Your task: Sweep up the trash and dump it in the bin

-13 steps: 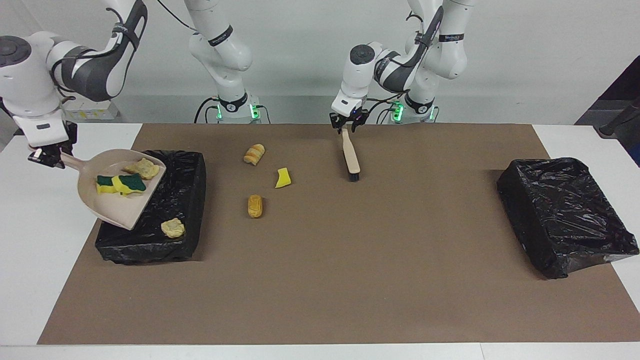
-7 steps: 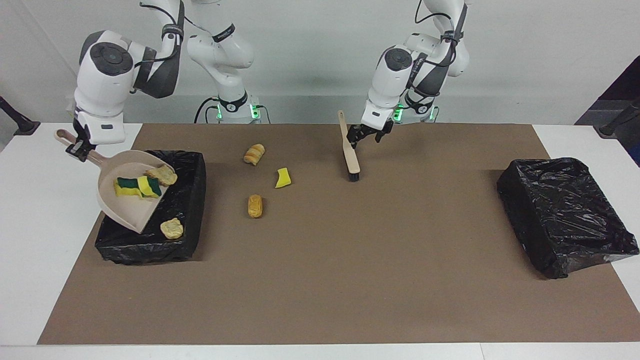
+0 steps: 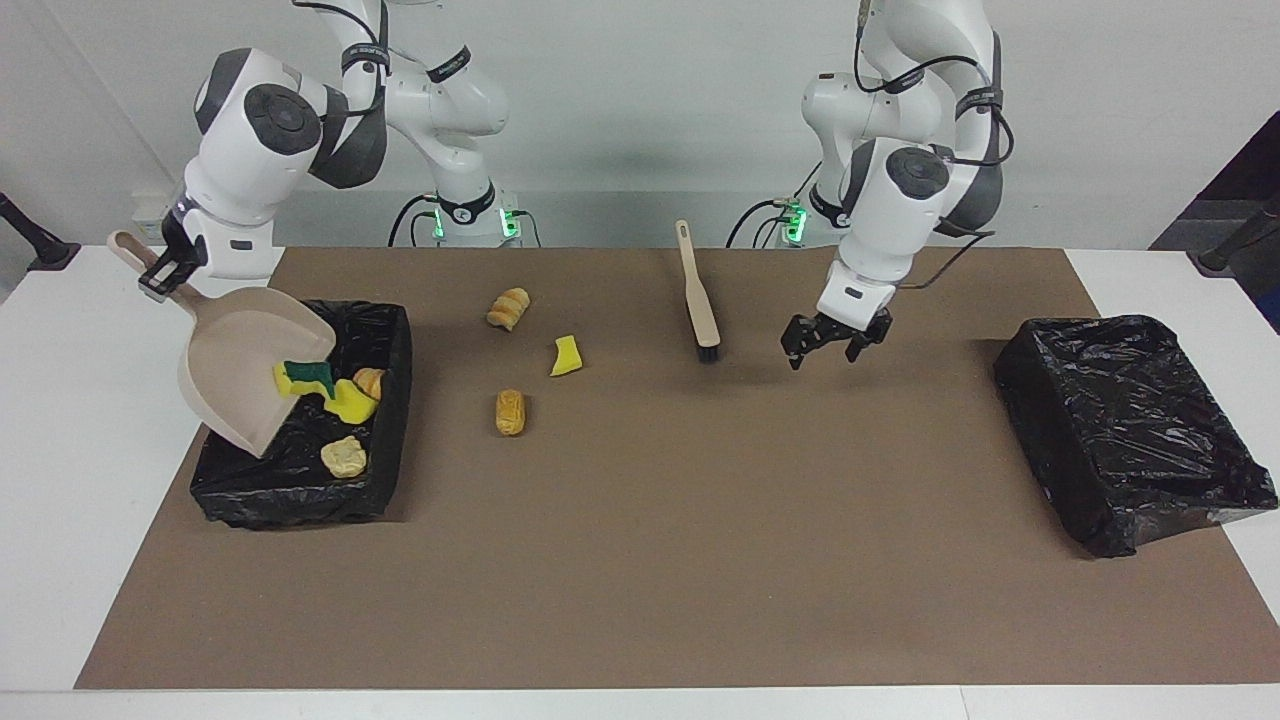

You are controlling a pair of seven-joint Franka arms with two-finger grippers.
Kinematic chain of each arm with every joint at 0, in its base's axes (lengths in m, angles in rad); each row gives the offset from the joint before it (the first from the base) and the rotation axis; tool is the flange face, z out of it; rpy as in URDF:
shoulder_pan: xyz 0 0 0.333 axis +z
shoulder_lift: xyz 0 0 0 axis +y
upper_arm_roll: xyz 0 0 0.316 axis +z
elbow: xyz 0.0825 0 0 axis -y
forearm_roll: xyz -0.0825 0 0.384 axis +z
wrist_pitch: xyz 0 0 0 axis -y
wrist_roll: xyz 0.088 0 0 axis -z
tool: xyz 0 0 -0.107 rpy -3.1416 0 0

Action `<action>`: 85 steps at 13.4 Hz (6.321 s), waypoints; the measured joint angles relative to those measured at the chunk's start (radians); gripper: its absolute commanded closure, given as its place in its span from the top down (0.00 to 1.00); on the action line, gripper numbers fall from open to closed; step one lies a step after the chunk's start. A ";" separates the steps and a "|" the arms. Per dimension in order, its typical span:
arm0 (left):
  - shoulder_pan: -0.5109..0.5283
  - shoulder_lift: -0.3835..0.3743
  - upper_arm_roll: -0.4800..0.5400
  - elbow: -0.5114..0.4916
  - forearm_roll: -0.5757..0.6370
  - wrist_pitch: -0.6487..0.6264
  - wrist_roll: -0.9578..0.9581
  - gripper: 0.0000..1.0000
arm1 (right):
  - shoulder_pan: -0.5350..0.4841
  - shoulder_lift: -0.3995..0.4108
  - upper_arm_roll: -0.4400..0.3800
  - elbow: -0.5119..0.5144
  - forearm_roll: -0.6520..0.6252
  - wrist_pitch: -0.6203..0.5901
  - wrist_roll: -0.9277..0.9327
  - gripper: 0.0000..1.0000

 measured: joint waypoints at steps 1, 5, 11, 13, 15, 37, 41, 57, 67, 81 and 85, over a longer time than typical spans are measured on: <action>0.035 0.021 0.000 0.034 0.000 -0.015 0.073 1.00 | 0.003 -0.007 0.002 0.003 -0.009 -0.002 -0.006 0.00; 0.157 0.052 0.001 0.169 0.000 -0.173 0.358 1.00 | 0.006 -0.014 0.002 0.054 -0.016 -0.004 -0.072 0.00; 0.232 0.025 0.002 0.355 0.000 -0.399 0.424 1.00 | 0.008 0.005 0.014 0.142 0.135 -0.076 -0.072 0.00; 0.242 -0.001 0.005 0.379 0.000 -0.440 0.403 1.00 | 0.008 0.031 0.052 0.195 0.212 -0.123 -0.021 0.00; 0.247 -0.027 0.003 0.392 0.001 -0.472 0.379 1.00 | 0.009 0.049 0.086 0.225 0.292 -0.170 0.074 0.00; 0.248 -0.087 -0.003 0.370 0.008 -0.500 0.361 1.00 | 0.561 0.689 0.224 0.759 0.648 0.008 1.811 0.00; 0.248 -0.087 -0.003 0.370 0.008 -0.500 0.361 1.00 | 0.613 0.765 0.224 0.762 0.655 0.058 1.875 0.00; 0.248 -0.087 -0.003 0.370 0.008 -0.500 0.361 1.00 | 0.582 0.778 0.211 0.715 0.735 0.155 1.956 1.00; 0.248 -0.087 -0.003 0.370 0.008 -0.500 0.361 1.00 | 0.281 0.424 0.207 0.640 0.736 -0.039 1.849 1.00; 0.248 -0.088 -0.003 0.417 0.065 -0.570 0.360 1.00 | 0.100 0.074 0.206 0.485 0.841 -0.383 1.528 1.00; 0.248 -0.083 -0.004 0.439 0.067 -0.590 0.360 1.00 | 0.098 0.053 0.207 0.449 0.841 -0.380 1.509 1.00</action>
